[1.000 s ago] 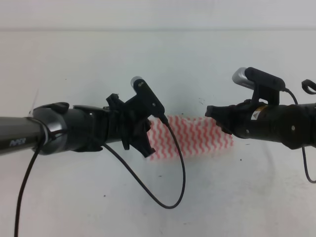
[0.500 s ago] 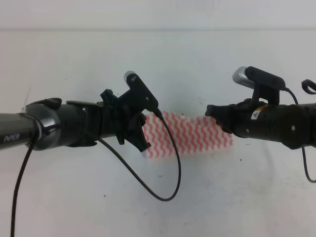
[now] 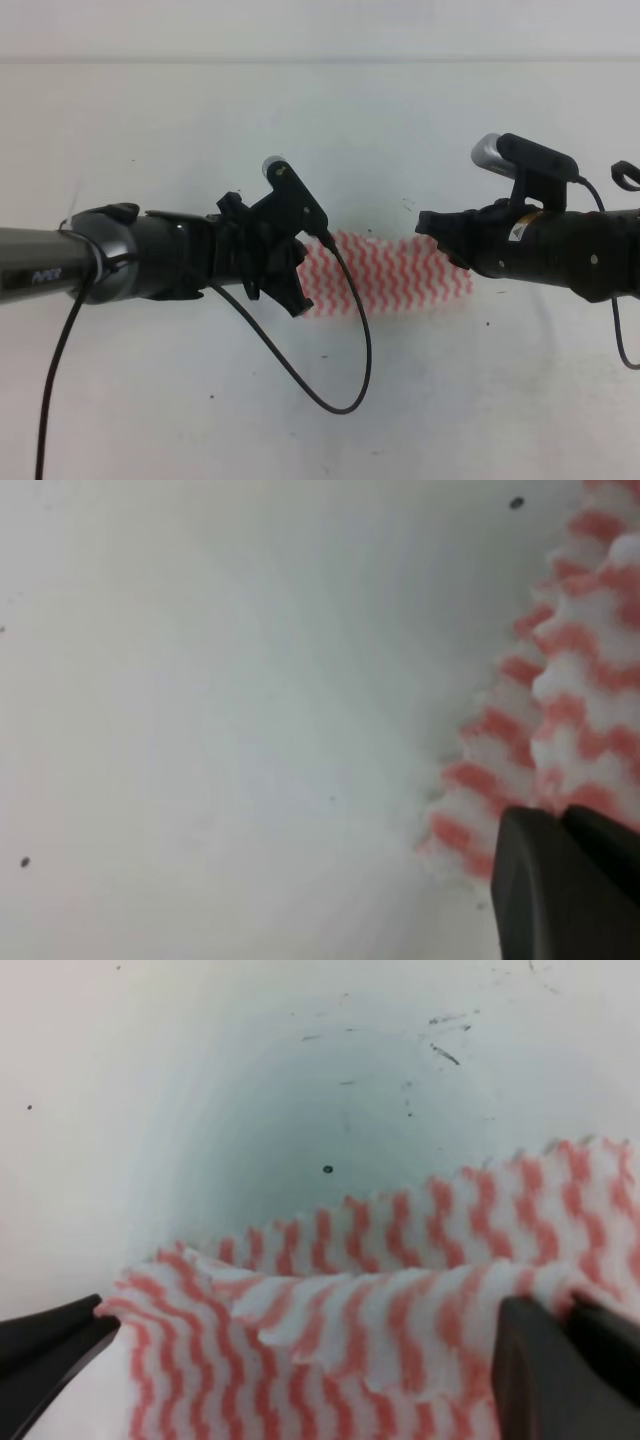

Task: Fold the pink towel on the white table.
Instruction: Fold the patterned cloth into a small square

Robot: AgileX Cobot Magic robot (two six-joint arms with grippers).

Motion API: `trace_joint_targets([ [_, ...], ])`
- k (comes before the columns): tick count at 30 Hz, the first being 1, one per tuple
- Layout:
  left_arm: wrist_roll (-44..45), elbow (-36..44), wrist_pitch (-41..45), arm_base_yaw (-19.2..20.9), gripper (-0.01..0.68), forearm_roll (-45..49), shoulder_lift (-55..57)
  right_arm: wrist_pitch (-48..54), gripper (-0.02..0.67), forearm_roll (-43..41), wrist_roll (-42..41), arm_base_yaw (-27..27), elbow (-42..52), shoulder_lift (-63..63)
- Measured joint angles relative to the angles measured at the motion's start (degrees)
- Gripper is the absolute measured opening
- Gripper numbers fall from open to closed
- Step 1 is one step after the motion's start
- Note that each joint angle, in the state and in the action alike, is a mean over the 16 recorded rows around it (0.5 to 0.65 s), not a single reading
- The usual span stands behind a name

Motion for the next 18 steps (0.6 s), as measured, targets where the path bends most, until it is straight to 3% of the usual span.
trace_joint_targets([
  [18, -0.13, -1.11, -1.3, -0.01, -0.004, 0.06, 0.79, -0.27, -0.017, -0.31, 0.0, -0.02, 0.01, -0.14],
])
